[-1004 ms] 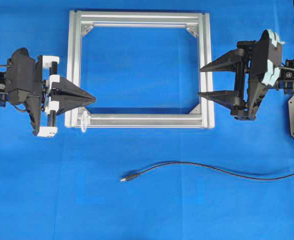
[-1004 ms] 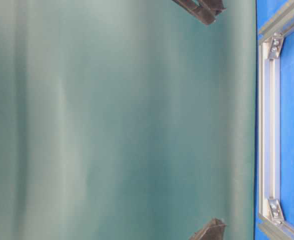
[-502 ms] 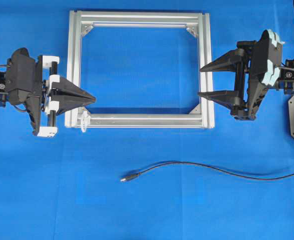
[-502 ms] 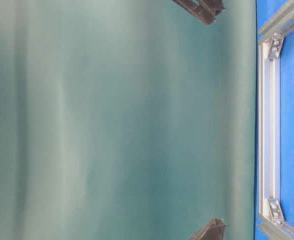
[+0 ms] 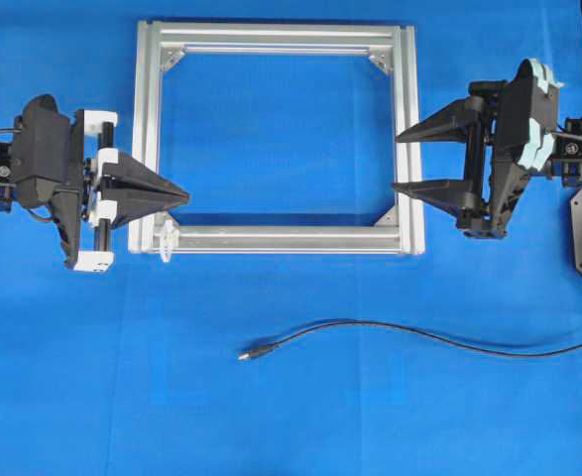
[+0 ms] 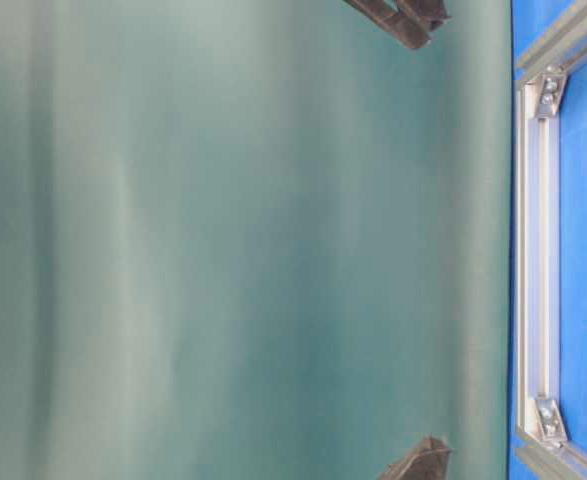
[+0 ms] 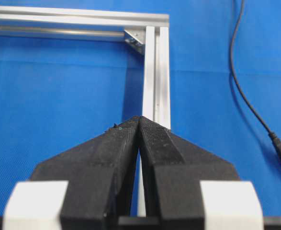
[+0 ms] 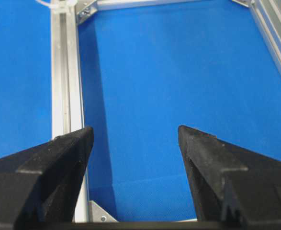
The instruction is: Insert the wire through the string loop located on the left side.
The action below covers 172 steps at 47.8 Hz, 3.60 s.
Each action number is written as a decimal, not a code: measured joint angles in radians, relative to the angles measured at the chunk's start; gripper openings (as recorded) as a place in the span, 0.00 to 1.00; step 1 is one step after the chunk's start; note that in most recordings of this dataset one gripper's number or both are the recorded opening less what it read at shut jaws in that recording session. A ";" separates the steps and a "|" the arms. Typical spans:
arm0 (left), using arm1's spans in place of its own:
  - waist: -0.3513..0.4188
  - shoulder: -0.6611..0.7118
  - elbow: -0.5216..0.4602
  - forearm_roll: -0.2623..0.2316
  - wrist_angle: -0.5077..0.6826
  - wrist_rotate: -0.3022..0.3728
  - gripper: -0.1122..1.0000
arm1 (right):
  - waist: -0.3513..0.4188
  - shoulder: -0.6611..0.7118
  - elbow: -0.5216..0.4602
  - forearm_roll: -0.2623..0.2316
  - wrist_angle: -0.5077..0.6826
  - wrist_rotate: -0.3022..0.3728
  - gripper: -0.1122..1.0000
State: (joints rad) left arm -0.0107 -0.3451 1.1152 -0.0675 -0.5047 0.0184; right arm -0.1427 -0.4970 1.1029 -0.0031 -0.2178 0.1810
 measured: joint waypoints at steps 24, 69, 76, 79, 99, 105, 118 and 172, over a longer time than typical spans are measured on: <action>0.002 0.000 -0.002 0.000 0.000 0.000 0.10 | -0.003 0.044 -0.025 0.000 -0.002 0.000 0.68; 0.002 -0.002 -0.006 0.000 0.000 0.000 0.10 | -0.006 0.049 -0.026 0.000 0.000 0.000 0.68; 0.002 0.000 -0.006 0.000 0.000 0.000 0.10 | -0.006 0.048 -0.025 0.000 -0.002 0.000 0.68; 0.002 0.000 -0.006 0.000 0.000 0.002 0.10 | -0.006 0.049 -0.026 0.000 -0.002 0.000 0.68; 0.002 0.000 -0.006 0.000 0.000 0.008 0.10 | -0.006 0.048 -0.025 0.000 0.000 0.000 0.68; 0.002 0.000 -0.006 0.000 0.000 0.009 0.10 | -0.006 0.049 -0.025 0.000 -0.002 0.000 0.68; 0.003 -0.002 -0.006 0.000 0.000 0.009 0.10 | -0.006 0.048 -0.025 0.000 -0.002 0.000 0.68; 0.008 -0.002 -0.006 0.000 0.000 0.009 0.10 | -0.006 0.048 -0.026 0.000 -0.002 0.000 0.68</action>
State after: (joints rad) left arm -0.0031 -0.3467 1.1091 -0.0675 -0.5047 0.0276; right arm -0.1488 -0.4495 1.0769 -0.0031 -0.2194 0.1810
